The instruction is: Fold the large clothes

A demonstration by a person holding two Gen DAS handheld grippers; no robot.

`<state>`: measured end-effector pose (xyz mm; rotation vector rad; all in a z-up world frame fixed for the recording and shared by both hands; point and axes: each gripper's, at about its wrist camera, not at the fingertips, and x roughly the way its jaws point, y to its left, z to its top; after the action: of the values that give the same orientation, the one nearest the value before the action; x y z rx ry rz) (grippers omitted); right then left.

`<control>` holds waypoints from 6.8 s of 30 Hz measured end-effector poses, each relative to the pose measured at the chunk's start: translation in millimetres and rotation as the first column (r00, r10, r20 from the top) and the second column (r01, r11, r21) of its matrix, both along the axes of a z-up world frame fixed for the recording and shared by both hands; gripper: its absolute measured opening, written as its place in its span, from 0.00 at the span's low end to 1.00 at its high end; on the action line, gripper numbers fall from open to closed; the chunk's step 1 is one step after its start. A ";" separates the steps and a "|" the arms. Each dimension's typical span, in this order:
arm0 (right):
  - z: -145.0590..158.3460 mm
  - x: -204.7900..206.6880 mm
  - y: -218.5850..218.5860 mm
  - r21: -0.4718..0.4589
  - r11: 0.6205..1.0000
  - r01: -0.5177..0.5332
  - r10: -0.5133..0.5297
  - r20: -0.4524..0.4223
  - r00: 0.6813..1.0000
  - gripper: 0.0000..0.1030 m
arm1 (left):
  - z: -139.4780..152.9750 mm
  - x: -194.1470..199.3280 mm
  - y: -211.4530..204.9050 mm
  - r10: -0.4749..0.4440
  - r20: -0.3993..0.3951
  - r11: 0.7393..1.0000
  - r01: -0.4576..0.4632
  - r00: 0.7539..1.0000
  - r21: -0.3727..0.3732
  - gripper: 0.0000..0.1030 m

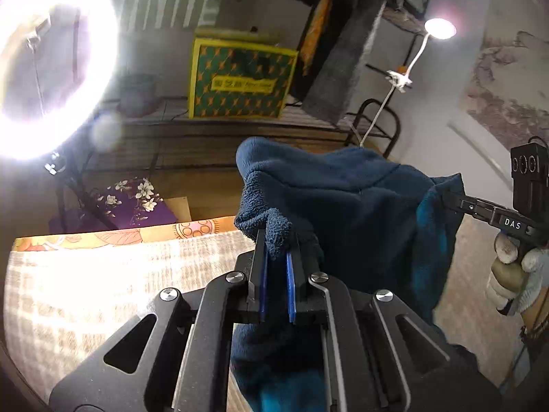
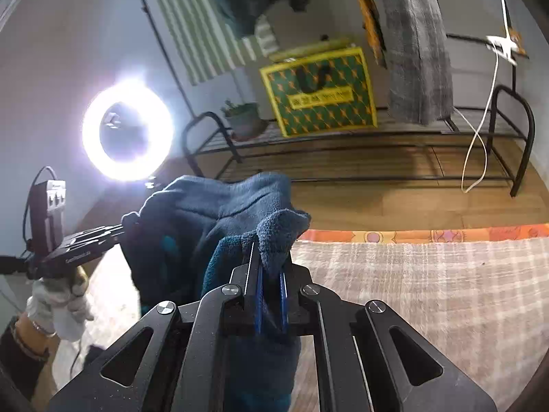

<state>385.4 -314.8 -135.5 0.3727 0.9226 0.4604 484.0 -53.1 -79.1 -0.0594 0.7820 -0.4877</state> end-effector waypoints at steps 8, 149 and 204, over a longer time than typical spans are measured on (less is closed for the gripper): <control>56.6 -75.3 3.5 0.033 0.998 -0.044 0.043 0.030 0.999 0.06 | 33.8 -81.8 7.3 -0.034 0.029 0.999 0.034 0.999 0.000 0.06; 29.4 -241.9 47.0 -0.073 0.995 -0.061 0.046 -0.199 0.979 0.19 | -23.9 -254.6 51.5 0.118 -0.186 0.991 -0.103 0.975 0.090 0.16; -75.8 -236.2 -9.9 0.411 0.905 0.108 0.090 -0.434 0.897 0.77 | -123.3 -208.8 100.1 0.043 -0.597 0.912 -0.276 0.801 -0.305 0.64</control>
<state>149.2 -324.7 -211.3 0.9137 1.2646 0.5826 275.2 47.0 -202.4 -0.6652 1.2644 -0.4527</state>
